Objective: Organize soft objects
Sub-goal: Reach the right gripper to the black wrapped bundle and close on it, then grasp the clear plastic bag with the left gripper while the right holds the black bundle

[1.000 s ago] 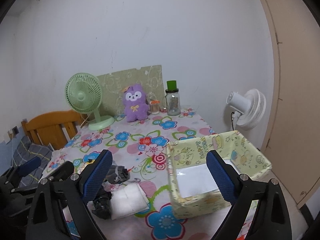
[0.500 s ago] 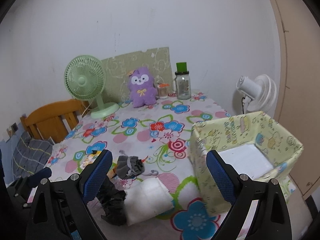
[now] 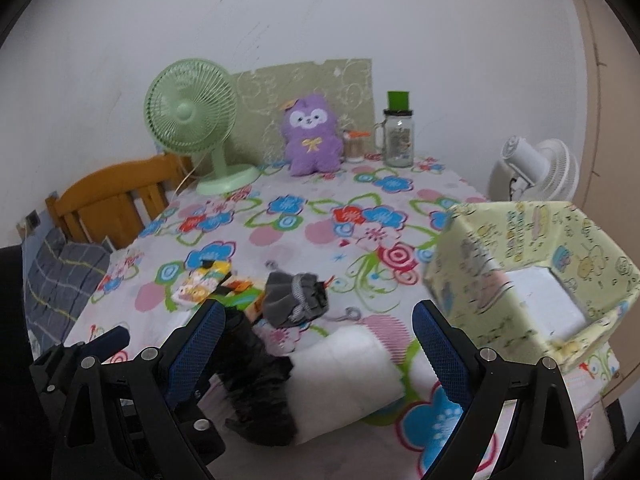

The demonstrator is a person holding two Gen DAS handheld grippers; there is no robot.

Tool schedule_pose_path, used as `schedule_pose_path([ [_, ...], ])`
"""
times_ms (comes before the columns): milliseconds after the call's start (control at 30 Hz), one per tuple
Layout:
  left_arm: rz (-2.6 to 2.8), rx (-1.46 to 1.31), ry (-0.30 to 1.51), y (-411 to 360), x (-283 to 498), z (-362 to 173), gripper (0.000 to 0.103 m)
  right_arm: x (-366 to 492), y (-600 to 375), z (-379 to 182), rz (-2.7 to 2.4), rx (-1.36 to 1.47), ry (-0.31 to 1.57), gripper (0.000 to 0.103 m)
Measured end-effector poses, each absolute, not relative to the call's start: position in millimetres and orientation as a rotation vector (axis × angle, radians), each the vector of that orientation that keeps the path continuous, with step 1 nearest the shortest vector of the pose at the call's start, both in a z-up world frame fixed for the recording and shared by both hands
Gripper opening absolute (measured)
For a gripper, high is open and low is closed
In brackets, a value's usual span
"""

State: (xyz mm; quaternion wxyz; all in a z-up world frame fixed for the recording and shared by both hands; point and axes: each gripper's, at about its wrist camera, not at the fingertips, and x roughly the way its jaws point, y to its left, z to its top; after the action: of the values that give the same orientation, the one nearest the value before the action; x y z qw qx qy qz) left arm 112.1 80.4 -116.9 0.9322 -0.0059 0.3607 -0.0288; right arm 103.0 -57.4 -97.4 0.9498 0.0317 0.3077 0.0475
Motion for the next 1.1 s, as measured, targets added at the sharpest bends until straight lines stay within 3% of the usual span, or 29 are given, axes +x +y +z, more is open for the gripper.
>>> schedule_pose_path([
  [333, -0.062, -0.017, 0.790, 89.7, 124.2, -134.8, 0.089, 121.2, -38.0, -118.7, 0.138, 0.044, 0.708, 0.095],
  [600, -0.082, -0.021, 0.817, 88.4, 135.6, -144.3, 0.086, 141.8, -28.2, -141.9, 0.198, 0.048, 0.826, 0.074],
  [767, -0.097, 0.008, 0.816, 82.7, 138.8, -146.8, 0.085, 145.5, -23.2, -146.1, 0.218, 0.019, 0.846, 0.051],
  [967, -0.112, 0.015, 0.807, 82.8, 139.7, -146.1, 0.082, 147.5, -24.2, -146.2, 0.212, 0.007, 0.838, 0.041],
  [1100, -0.120, 0.009, 0.807, 86.1, 140.0, -142.6, 0.076, 148.2, -26.5, -144.3, 0.213, 0.014, 0.832, 0.040],
])
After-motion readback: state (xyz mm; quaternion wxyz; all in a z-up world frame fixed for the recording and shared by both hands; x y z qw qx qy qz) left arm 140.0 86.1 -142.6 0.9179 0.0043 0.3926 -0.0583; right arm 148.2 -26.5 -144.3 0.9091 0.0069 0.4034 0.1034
